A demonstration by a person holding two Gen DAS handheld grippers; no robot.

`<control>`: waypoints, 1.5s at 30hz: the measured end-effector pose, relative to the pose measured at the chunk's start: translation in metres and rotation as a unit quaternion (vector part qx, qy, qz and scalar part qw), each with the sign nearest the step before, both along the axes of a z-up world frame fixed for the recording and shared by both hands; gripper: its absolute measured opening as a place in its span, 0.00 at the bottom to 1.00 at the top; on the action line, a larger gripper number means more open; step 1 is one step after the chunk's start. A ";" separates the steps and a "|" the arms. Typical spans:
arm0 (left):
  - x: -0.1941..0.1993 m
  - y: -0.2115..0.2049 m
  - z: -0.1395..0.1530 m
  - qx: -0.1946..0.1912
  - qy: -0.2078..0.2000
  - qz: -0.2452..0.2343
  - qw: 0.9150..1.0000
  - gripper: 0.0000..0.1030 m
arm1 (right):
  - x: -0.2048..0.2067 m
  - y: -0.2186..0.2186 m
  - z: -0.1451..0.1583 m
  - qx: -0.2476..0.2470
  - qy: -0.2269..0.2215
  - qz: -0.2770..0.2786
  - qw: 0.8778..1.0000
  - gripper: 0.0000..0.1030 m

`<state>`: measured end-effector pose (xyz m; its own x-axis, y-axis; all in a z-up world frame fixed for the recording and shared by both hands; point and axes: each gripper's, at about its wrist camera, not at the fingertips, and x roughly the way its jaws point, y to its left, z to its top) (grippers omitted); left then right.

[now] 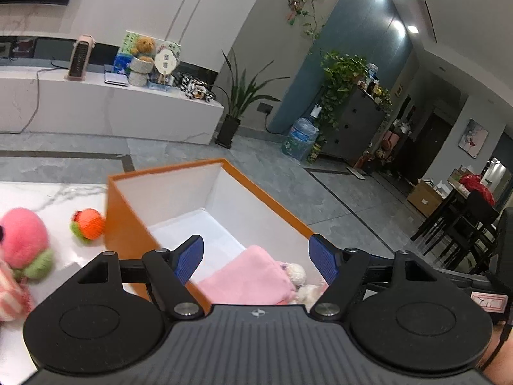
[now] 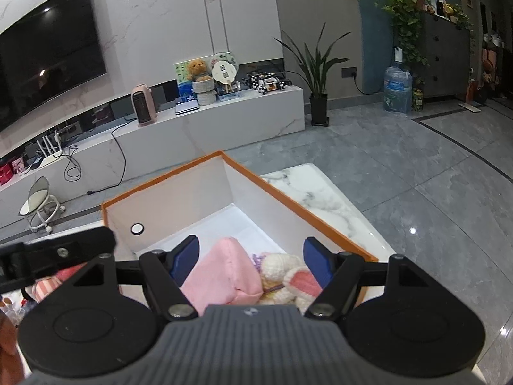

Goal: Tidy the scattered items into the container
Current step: 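Open both tools to drop the bunny and pouch into the box, then move the right tool to the pink notebook while the left tool approaches the photo card box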

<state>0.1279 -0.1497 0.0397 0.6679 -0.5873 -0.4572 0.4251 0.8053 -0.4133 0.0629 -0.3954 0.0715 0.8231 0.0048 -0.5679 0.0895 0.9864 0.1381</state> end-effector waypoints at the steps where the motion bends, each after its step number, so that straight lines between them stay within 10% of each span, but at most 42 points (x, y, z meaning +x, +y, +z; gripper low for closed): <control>1: -0.002 0.004 0.001 0.002 0.000 0.003 1.000 0.83 | 0.000 0.002 0.000 -0.001 -0.001 0.003 1.000 0.72; 16: -0.033 0.081 0.022 0.051 -0.028 0.051 0.997 0.83 | -0.011 0.048 0.008 -0.011 -0.029 0.064 0.997 0.73; 45: -0.042 0.205 -0.037 0.090 0.045 0.139 0.985 0.83 | -0.023 0.183 -0.019 -0.073 -0.035 0.235 0.969 0.77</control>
<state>0.0864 0.0549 0.0031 0.7436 -0.2907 -0.6021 0.1453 0.9493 -0.2789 0.0398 -0.2124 0.0525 0.7861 0.3118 -0.5336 -0.3783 0.9255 -0.0165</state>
